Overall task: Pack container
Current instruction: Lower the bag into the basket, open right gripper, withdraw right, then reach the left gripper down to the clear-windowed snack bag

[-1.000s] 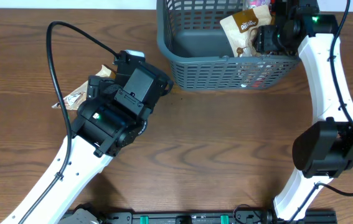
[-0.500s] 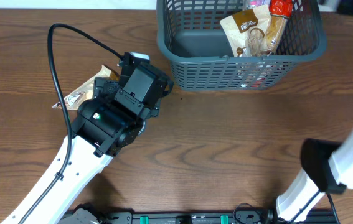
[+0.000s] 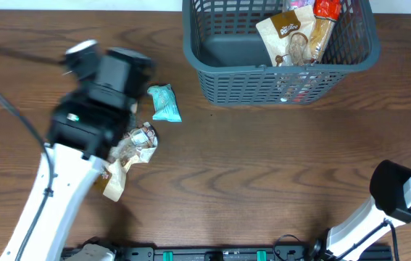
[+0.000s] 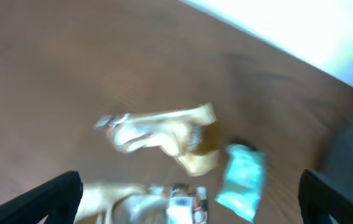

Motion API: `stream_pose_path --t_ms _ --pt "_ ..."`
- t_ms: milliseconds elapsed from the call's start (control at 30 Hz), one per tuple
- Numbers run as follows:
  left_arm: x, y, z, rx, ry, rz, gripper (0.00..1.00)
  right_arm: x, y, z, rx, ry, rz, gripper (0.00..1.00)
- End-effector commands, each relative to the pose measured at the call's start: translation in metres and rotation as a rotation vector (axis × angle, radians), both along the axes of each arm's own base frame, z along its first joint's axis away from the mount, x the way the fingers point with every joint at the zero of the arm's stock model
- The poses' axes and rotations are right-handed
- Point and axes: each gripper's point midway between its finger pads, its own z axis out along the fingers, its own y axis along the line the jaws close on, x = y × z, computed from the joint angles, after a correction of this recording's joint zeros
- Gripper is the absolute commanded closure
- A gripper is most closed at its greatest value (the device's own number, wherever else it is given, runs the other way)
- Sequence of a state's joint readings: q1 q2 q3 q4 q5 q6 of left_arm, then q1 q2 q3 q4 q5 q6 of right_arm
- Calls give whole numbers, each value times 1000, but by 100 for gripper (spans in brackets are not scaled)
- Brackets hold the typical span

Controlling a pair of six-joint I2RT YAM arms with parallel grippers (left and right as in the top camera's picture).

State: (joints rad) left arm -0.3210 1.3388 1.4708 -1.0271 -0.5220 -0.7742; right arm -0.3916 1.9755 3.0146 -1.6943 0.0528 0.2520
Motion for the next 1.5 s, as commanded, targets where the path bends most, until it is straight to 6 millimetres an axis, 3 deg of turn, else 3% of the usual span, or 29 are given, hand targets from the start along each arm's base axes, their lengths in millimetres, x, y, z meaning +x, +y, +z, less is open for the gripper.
stream_pose_path --t_ms 0,133,367,533,633,833,933,1300,1467 --pt "-6 18 -22 -316 -5 287 1 -4 -17 -14 40 39 -90 1" --pt "-6 16 -39 -458 81 296 1 -5 -31 -39 82 118 -134 1" --pt "-11 17 -54 -462 149 331 1 -10 -50 -103 220 296 -259 1" --pt "-45 4 -85 -635 281 691 1 -13 -49 -132 272 383 -283 1" --pt "-63 -7 -98 -690 384 844 2 -14 -49 -138 280 405 -283 1" --pt "-74 -37 -118 -811 556 881 1 -14 -49 -139 290 401 -296 1" --pt "-85 -34 -134 -792 578 993 1 -14 -49 -139 291 400 -298 1" --pt "-121 -17 -196 -757 666 1123 1 -13 -54 -138 298 382 -322 1" --pt "-125 -16 -216 -760 665 1116 1 -13 -54 -138 299 382 -322 1"
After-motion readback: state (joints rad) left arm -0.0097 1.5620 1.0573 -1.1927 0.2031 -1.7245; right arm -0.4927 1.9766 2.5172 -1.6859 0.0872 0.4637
